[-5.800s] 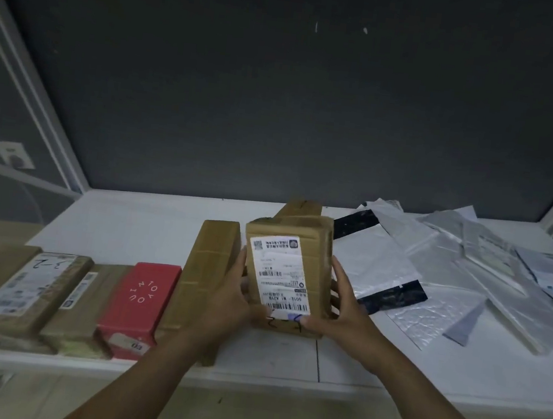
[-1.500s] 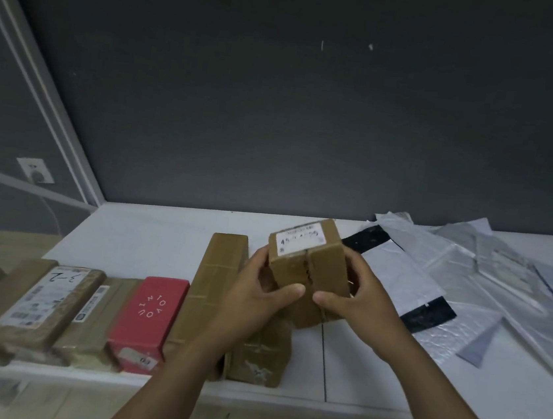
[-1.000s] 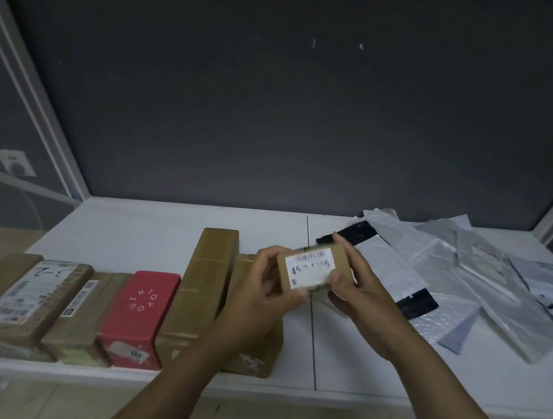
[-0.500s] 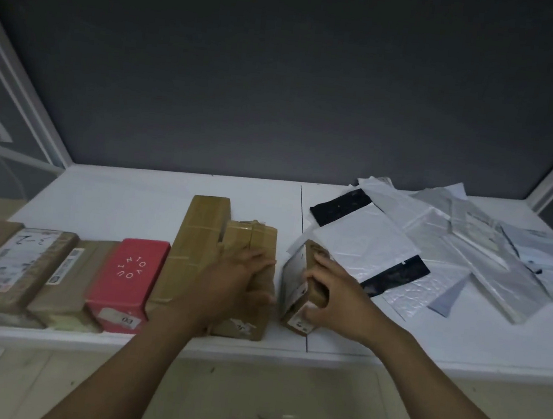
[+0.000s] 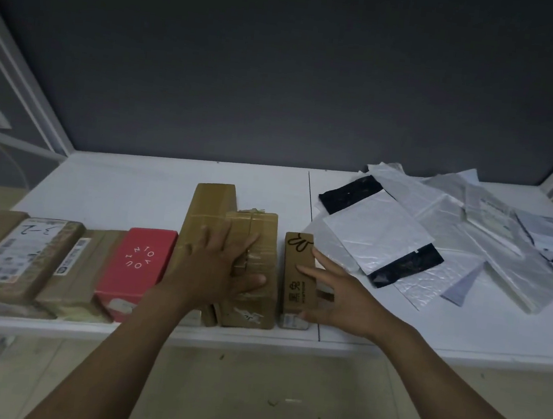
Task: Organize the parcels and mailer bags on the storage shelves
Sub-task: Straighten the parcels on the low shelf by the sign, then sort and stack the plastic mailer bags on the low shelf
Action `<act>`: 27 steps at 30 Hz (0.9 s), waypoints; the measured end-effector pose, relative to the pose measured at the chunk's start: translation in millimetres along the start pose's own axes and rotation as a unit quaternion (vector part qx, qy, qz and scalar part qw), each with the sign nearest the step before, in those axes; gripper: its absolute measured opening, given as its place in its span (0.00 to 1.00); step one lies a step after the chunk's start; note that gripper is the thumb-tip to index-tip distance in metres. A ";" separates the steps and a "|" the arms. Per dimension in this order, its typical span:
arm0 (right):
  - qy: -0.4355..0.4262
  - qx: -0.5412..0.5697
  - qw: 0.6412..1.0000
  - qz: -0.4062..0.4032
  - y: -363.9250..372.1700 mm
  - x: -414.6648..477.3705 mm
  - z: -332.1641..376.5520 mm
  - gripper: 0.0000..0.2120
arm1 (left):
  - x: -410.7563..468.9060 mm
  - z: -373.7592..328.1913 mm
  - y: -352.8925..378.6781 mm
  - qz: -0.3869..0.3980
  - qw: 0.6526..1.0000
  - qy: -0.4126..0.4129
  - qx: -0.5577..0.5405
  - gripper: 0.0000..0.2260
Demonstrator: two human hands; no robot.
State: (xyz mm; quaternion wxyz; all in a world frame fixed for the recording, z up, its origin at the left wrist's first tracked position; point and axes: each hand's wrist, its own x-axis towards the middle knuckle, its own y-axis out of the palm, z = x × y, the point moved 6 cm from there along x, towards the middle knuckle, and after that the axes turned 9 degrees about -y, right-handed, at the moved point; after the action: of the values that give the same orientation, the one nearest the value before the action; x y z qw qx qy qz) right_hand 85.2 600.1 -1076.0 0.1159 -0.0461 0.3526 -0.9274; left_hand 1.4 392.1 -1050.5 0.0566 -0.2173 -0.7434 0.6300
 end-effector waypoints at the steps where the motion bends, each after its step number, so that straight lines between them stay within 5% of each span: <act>1: -0.002 -0.001 1.000 0.005 2.3 1.2 1.3 0.40 | 0.5 1.9 1.7 0.012 1.000 -0.002 -0.017 0.53; 11: -0.014 -0.017 1.000 -0.020 16.6 5.2 6.1 0.41 | 9.9 0.3 1.5 0.060 0.997 0.031 -0.044 0.46; 18: 0.009 -0.097 0.995 -0.012 16.5 2.4 22.8 0.39 | 12.8 -8.4 -18.8 -0.075 0.995 0.070 -0.002 0.43; 24: 0.066 -0.160 0.985 0.021 1.4 3.2 29.4 0.32 | 39.8 -31.1 -37.5 -0.106 0.986 0.121 -0.048 0.18; 27: 0.095 -0.240 0.966 0.012 -20.3 1.0 29.5 0.30 | 52.0 -56.3 -55.5 -0.138 0.972 0.180 -0.060 0.17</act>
State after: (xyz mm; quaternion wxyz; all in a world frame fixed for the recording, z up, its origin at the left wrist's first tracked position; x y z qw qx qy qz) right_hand 85.5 595.6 -1040.4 0.0787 0.0203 0.5749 -0.8142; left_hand -39.2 457.8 -995.7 0.2631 -0.2253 -0.7800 0.5212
